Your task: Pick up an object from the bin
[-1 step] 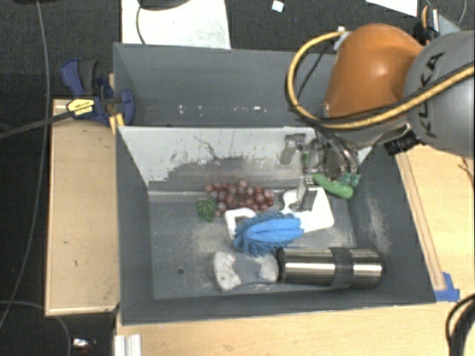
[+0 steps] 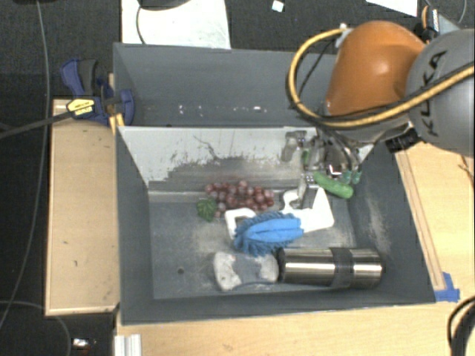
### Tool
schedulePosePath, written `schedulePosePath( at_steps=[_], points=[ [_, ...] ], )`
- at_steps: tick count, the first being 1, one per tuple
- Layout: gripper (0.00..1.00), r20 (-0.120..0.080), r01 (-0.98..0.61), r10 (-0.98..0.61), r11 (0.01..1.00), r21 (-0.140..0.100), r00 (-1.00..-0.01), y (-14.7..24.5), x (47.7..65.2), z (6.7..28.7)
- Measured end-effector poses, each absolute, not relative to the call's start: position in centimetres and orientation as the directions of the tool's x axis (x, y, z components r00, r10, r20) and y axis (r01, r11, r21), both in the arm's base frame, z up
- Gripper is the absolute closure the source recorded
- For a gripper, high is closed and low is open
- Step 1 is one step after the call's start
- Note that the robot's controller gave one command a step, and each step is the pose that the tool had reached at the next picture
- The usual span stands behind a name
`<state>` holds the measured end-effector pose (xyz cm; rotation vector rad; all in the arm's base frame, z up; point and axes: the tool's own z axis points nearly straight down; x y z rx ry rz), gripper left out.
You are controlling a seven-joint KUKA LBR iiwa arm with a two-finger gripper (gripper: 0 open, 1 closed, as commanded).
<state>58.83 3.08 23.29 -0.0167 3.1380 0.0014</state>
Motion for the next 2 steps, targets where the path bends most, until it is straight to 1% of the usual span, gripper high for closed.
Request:
schedulePosePath(
  at_steps=[1, 2],
  points=[
    [0.0, -0.004, -0.25, -0.25, 0.968, 0.0, -0.968, 4.2, 55.9, 12.1],
    [0.0, -0.013, -0.335, -0.335, 0.942, -0.002, -0.942, 5.0, 53.5, 15.9]
  ],
)
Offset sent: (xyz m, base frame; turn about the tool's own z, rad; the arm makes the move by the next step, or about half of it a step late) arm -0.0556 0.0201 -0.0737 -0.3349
